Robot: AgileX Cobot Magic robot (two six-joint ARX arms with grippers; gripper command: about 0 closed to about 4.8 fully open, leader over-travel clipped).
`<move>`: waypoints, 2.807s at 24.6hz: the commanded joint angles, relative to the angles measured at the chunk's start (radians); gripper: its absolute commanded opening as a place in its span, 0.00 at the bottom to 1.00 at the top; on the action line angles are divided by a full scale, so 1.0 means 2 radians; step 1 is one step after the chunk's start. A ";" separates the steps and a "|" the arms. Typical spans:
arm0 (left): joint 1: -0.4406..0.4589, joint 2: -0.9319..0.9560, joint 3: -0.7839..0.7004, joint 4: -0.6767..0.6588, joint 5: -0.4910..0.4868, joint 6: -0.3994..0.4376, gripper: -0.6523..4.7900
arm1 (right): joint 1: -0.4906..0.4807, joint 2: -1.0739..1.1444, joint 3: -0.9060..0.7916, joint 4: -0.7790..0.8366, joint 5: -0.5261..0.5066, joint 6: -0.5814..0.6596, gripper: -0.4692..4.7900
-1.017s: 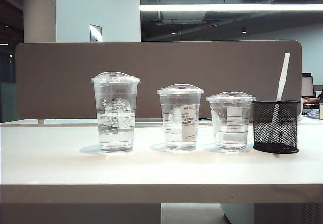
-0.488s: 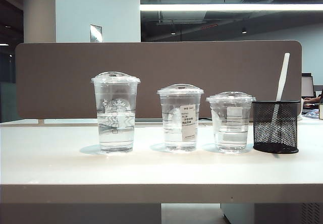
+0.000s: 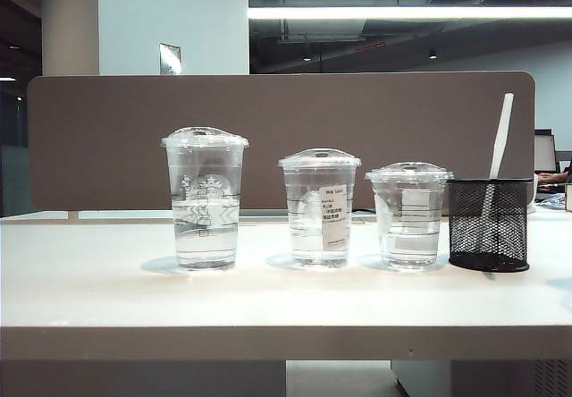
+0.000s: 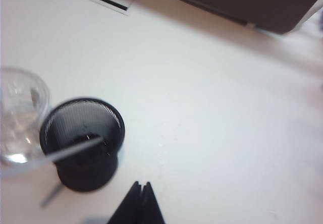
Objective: Pick up the straw and insert it into the large coffee cup.
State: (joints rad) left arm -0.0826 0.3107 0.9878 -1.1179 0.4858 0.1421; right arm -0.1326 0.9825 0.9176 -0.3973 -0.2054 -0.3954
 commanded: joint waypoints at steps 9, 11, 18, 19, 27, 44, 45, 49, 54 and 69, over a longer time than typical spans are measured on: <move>0.000 -0.002 0.001 0.008 0.004 0.002 0.11 | -0.028 -0.017 -0.182 0.251 -0.060 0.137 0.09; 0.001 -0.003 0.001 0.008 0.004 0.002 0.11 | -0.015 -0.037 -0.253 0.321 -0.060 0.147 0.09; 0.000 -0.003 0.001 0.008 0.006 0.002 0.11 | -0.005 -0.044 -0.379 0.460 -0.059 0.226 0.15; 0.000 -0.003 0.001 0.008 0.006 0.002 0.11 | 0.003 -0.044 -0.387 0.496 -0.059 0.226 0.26; 0.000 -0.003 0.001 0.008 0.006 0.002 0.11 | 0.085 -0.042 -0.387 0.524 -0.020 0.156 0.34; 0.000 -0.003 0.001 0.007 0.006 0.002 0.11 | 0.116 0.144 -0.334 0.668 -0.006 0.148 0.57; 0.000 -0.003 0.001 0.007 0.006 0.002 0.11 | 0.116 0.156 -0.322 0.669 -0.006 0.148 0.57; 0.000 -0.003 0.001 0.007 0.006 0.002 0.11 | 0.116 0.189 -0.294 0.669 -0.007 0.149 0.55; 0.000 -0.003 0.001 0.007 0.006 0.002 0.11 | 0.116 0.216 -0.281 0.673 -0.013 0.149 0.29; 0.000 -0.003 0.001 0.008 0.006 0.004 0.11 | 0.116 0.249 -0.222 0.665 -0.021 0.149 0.17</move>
State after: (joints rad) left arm -0.0826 0.3035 0.9878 -1.1179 0.4938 0.1425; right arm 0.0978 1.4834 0.4660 0.9295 -0.2436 -0.0975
